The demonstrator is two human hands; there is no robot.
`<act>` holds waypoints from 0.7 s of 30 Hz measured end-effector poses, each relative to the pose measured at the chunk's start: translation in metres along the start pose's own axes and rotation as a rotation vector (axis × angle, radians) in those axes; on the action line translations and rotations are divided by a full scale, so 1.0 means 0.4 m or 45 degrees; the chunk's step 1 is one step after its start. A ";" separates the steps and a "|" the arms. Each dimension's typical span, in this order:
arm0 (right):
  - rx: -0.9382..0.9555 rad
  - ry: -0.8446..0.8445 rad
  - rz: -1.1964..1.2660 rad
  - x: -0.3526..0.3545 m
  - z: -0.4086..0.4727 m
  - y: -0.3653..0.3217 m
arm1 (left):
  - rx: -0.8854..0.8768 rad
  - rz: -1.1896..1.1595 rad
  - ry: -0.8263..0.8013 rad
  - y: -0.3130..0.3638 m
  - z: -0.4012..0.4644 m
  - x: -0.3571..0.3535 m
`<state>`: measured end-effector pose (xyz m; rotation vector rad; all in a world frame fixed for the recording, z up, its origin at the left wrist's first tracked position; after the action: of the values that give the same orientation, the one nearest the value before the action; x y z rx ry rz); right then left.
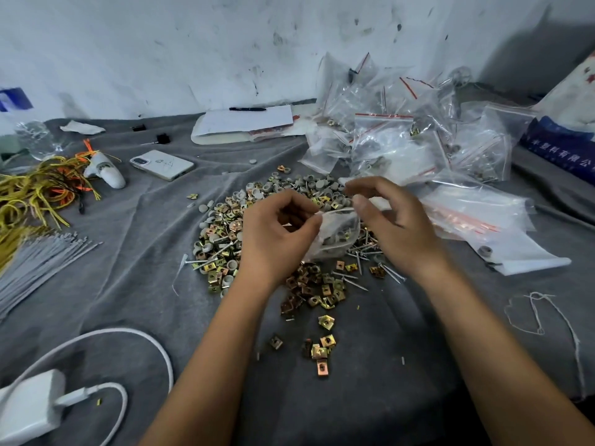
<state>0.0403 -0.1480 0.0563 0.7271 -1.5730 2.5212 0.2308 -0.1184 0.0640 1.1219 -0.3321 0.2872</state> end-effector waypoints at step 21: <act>-0.241 0.013 0.808 -0.128 0.082 0.091 | 0.481 -0.633 0.090 -0.178 0.005 0.037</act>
<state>0.0856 -0.1844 0.0159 0.2031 -2.2887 2.6795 0.2718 -0.1485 0.0117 1.5195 0.0753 -0.0566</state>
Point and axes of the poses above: each hand's wrist, its own z-axis towards the middle knuckle, its own x-axis out of the back of the hand, y = z × x, the point moved 8 cm from there along z, towards the middle knuckle, and after that the axes turned 12 degrees about -y, right-handed, at the moved point
